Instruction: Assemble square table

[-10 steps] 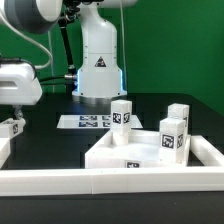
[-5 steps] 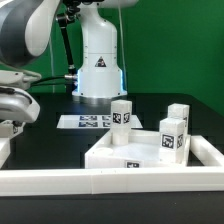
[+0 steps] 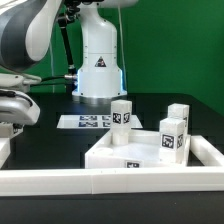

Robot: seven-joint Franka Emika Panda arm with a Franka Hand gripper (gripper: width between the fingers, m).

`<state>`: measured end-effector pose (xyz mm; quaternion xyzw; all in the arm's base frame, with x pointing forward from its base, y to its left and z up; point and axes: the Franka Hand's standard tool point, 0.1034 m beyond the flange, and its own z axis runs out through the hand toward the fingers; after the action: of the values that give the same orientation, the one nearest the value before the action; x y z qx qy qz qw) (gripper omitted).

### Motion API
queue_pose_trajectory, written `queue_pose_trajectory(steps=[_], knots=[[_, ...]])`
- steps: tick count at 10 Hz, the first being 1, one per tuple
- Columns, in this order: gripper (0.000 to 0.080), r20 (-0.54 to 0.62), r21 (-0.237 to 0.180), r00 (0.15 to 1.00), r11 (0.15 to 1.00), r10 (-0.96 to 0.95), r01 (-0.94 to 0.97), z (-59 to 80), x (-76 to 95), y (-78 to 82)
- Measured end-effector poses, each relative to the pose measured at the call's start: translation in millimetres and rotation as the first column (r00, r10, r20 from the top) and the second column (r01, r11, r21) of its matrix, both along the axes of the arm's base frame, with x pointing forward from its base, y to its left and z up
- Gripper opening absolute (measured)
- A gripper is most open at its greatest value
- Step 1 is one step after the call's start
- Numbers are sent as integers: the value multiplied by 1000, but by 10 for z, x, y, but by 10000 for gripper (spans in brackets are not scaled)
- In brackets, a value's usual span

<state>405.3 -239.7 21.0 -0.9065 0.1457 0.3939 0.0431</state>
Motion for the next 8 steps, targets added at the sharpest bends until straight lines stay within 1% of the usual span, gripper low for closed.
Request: queue_pose_trajectory(steps=[2, 4, 5, 6, 8], knots=[[648, -3, 2, 1000, 1000, 2, -2, -51, -41, 37], [648, -18, 10, 1000, 1000, 2, -2, -49, -61, 61], [648, -59, 27, 998, 1000, -5, 6, -27, -91, 93], [648, -47, 20, 999, 1000, 2, -1, -48, -58, 83], [648, -42, 18, 999, 1000, 3, -2, -55, -60, 80]])
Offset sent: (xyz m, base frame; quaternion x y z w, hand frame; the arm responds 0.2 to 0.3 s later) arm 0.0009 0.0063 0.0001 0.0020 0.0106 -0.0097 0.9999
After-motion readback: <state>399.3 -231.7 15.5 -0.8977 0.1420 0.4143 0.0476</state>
